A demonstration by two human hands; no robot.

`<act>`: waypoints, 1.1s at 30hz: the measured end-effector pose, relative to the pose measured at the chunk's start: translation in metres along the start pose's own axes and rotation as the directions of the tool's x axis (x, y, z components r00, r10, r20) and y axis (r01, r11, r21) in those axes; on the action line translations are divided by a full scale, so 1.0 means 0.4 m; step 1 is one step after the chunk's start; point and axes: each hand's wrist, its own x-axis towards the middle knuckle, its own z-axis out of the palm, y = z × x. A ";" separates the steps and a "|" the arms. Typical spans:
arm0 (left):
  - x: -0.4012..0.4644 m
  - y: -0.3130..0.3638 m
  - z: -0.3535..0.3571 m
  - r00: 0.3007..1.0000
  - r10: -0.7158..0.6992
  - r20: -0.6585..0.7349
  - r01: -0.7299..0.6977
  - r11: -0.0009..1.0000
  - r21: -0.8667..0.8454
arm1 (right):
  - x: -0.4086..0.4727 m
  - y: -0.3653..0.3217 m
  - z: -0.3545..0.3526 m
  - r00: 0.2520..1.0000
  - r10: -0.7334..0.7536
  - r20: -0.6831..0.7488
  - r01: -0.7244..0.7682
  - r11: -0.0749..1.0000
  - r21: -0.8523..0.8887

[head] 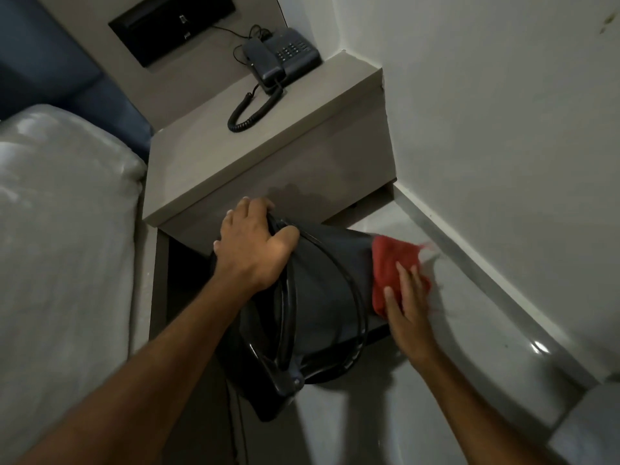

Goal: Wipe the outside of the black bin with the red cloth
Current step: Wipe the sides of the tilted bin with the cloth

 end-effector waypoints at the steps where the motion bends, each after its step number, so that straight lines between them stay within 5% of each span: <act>1: 0.000 0.006 0.003 1.000 0.011 0.006 -0.011 1.000 0.013 | -0.015 0.006 0.010 0.999 0.002 -0.036 0.000 0.999 0.041; 6: 0.001 -0.008 -0.010 0.999 -0.046 -0.018 0.045 0.999 -0.022 | -0.108 -0.085 0.105 0.939 -0.343 0.004 0.340 0.931 0.130; 9: -0.018 -0.049 -0.022 0.999 -0.035 -0.003 0.034 0.998 -0.049 | -0.117 -0.030 0.118 0.862 -0.506 -0.015 0.501 0.857 -0.124; 11: -0.027 -0.068 -0.024 1.000 -0.017 -0.011 0.016 0.998 -0.062 | -0.112 0.034 0.113 0.912 -0.398 -0.099 0.377 0.909 -0.179; 13: -0.027 -0.082 -0.024 1.000 -0.020 -0.017 0.019 0.998 -0.067 | -0.099 0.067 0.109 0.968 -0.134 -0.211 0.123 0.990 -0.064; 15: -0.024 -0.104 -0.022 0.999 -0.026 -0.024 0.024 0.996 -0.082 | -0.078 0.054 0.110 0.981 0.086 -0.177 -0.072 0.994 0.081; 17: -0.025 -0.134 -0.019 0.998 -0.049 -0.039 0.045 0.994 -0.102 | -0.058 -0.002 0.122 0.990 0.038 -0.137 -0.028 0.997 0.074; 22: -0.051 -0.185 -0.010 0.998 -0.036 -0.046 0.031 0.994 -0.106 | 0.015 -0.191 0.117 0.927 -0.374 -0.039 0.364 0.918 -0.155; 24: -0.057 -0.179 -0.006 1.000 -0.020 -0.016 0.019 0.998 -0.066 | 0.063 -0.206 0.096 0.916 -0.397 0.055 0.399 0.888 -0.230; 29: -0.072 -0.111 0.001 0.971 0.238 0.036 -0.240 0.966 0.092 | 0.163 -0.138 0.005 0.993 -0.098 0.058 0.109 0.963 -0.245; 33: -0.094 -0.089 0.016 0.849 0.515 0.117 -0.528 0.817 0.230 | 0.155 -0.081 -0.047 0.965 0.253 0.069 -0.263 0.940 0.219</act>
